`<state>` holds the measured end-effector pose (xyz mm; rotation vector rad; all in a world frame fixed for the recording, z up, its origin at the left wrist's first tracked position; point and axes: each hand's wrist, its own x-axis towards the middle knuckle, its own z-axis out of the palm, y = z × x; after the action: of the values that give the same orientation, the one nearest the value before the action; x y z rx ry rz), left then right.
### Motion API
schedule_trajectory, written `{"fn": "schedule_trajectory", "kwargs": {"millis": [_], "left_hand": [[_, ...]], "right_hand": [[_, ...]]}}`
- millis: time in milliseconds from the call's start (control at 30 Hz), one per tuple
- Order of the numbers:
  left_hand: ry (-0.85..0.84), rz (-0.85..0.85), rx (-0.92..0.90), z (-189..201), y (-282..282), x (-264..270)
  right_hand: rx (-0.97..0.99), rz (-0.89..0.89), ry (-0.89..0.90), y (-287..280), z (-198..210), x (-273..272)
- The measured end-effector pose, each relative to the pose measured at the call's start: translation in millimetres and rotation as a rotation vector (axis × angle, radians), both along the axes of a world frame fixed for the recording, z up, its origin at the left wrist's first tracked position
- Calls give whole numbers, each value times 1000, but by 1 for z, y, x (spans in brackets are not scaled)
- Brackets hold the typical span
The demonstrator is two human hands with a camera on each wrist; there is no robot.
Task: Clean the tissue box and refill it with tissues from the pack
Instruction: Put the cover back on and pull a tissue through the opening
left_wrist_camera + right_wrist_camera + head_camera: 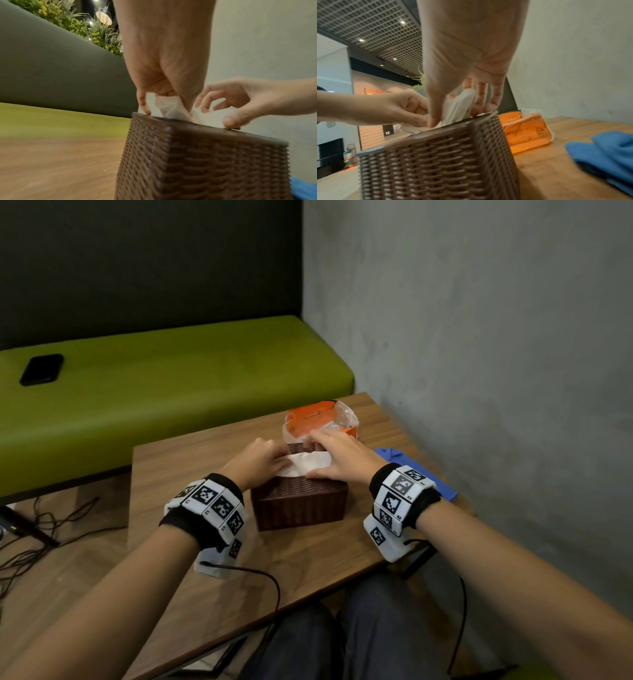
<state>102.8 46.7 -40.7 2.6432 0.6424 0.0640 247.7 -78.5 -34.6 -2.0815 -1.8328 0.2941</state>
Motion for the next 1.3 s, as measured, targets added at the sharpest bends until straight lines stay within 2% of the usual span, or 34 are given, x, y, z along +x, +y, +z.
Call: {"fn": "schedule_trajectory", "kwargs": {"millis": [67,133,233,333,433,567,733,867,933,1100,1200,1300], "left_hand": [[30,-17,-6,1,0,2],[-8,-21,-39,3,0,0],[-255,52,-32,3,2,-10],[-416,129,128,0,1,-22],[-371,54,188,-7,-2,-27],[-332,28,82,-15,-1,-33],[-253,-14,58,-13,2,-32],[-458,80,108,-10,-3,-34],[-500,123,135,-10,-5,-36],[-343,53,118,-17,-9,-35],[-345,64,117,-18,-7,-33],[-338,48,221,-17,-4,-33]], "right_hand": [[0,45,7,-4,0,4],[-29,56,0,-6,-1,8],[-12,28,21,-8,-1,12],[31,-37,37,-8,-1,13],[45,-77,15,-10,-1,12],[27,-50,-5,-11,-3,12],[28,-37,-6,-11,-4,13],[86,-80,71,-14,-2,15],[126,-107,50,-16,-2,15],[62,-86,0,-20,-8,10],[49,-103,-6,-19,-7,7],[141,-178,51,-19,-3,6]]}}
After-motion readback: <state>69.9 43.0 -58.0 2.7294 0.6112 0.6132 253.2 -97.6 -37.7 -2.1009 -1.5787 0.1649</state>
